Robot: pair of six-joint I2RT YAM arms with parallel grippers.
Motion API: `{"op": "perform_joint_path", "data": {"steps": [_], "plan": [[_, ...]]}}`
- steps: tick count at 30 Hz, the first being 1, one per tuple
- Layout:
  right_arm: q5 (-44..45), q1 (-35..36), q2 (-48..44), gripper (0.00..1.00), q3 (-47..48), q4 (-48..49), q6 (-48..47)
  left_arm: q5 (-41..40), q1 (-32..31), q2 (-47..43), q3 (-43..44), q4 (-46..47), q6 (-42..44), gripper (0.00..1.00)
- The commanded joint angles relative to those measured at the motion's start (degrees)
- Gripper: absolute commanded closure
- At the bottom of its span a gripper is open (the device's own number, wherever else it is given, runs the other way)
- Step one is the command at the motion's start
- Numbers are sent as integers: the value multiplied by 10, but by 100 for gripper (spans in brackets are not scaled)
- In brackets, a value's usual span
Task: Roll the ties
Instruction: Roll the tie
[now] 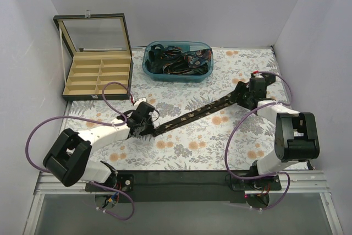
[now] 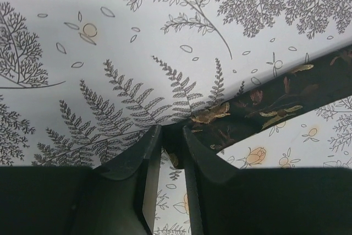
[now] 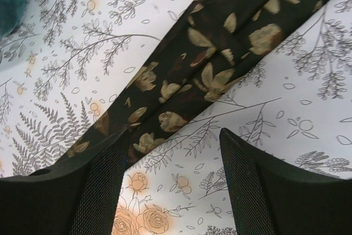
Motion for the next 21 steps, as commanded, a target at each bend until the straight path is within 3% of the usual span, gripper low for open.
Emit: {"op": "perform_joint_path", "data": {"steps": [1, 21], "plan": [[45, -7, 9, 38, 30, -6, 13, 1, 1, -24, -29, -30, -20, 78], [-30, -23, 135, 41, 102, 36, 27, -18, 0, -96, -73, -81, -75, 77]]}}
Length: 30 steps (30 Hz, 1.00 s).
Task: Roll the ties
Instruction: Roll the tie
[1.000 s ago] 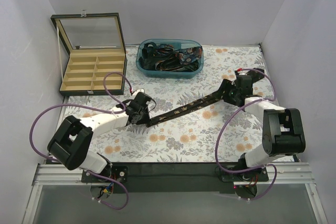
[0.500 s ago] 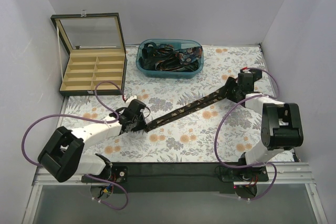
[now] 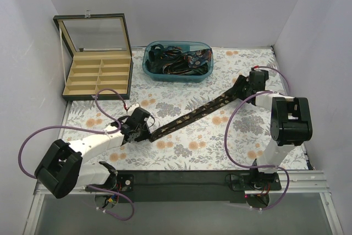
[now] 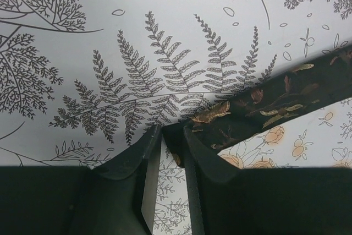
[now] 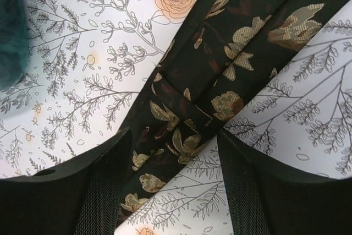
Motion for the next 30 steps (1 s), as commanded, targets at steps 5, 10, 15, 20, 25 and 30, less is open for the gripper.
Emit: {"op": "perform_joint_path", "data": {"steps": [5, 10, 15, 20, 25, 30], "plan": [[-32, -8, 32, 40, 30, 17, -21, -17, 0, -35, -16, -46, -11, 66], [-52, -8, 5, 39, 16, 16, -64, -5, 1, -51, 12, -65, 9, 37], [-44, -7, -58, 38, -21, 4, -93, 1, 0, -61, 61, -67, 67, 25], [-54, -8, -130, 31, -60, -20, -80, 29, -17, -9, 135, -6, 183, 23], [-73, -8, -189, 14, -76, -73, -75, 42, -54, 95, 207, 65, 257, 22], [-91, -7, -267, 2, -106, -100, -43, 27, -106, 215, 312, 88, 349, 22]]}}
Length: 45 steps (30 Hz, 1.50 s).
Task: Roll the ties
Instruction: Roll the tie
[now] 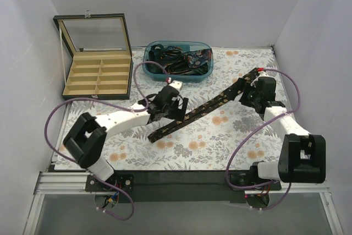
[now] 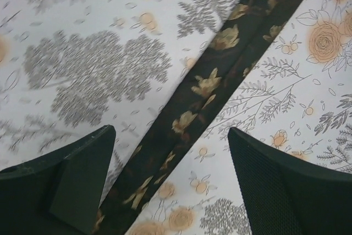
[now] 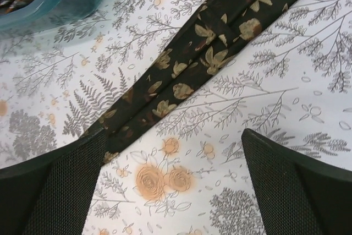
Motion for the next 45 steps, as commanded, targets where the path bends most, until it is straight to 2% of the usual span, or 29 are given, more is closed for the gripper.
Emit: {"op": "perform_joint_path", "data": {"steps": [1, 11, 18, 26, 37, 45], "plan": [[-23, -1, -50, 2, -27, -30, 24, 0, -30, 68, 64, 43, 95, 22], [-50, 1, -143, 2, -79, -48, 32, 31, -44, 211, 183, 94, 189, 25], [-74, 1, -157, 2, -86, -48, 37, 55, -47, 263, 214, 109, 213, 28], [-77, 1, -160, 1, -91, -48, 35, 86, -53, 277, 210, 124, 217, 29], [-81, 1, -159, 2, -91, -48, 34, 46, -67, 296, 189, 150, 219, 51], [-81, 1, -160, 2, -93, -47, 33, 27, -73, 296, 187, 156, 219, 58]]}}
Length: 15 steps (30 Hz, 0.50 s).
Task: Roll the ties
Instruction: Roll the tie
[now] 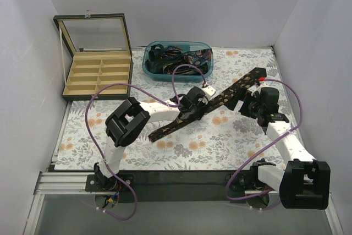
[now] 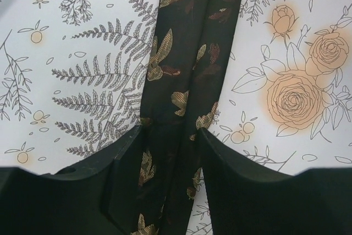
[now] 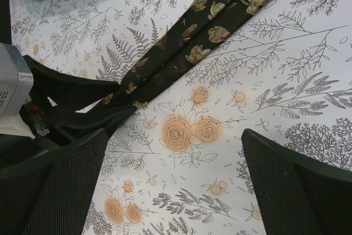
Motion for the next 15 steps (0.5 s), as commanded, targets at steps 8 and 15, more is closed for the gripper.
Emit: {"op": "perform_joint_path", "data": {"steps": [8, 15], "plan": [[-10, 0, -8, 2, -4, 6, -4, -45, -15, -28, -12, 6, -1, 66], [-12, 1, -6, 2, -4, 6, -3, -73, -25, -41, -21, 14, -5, 66]]}}
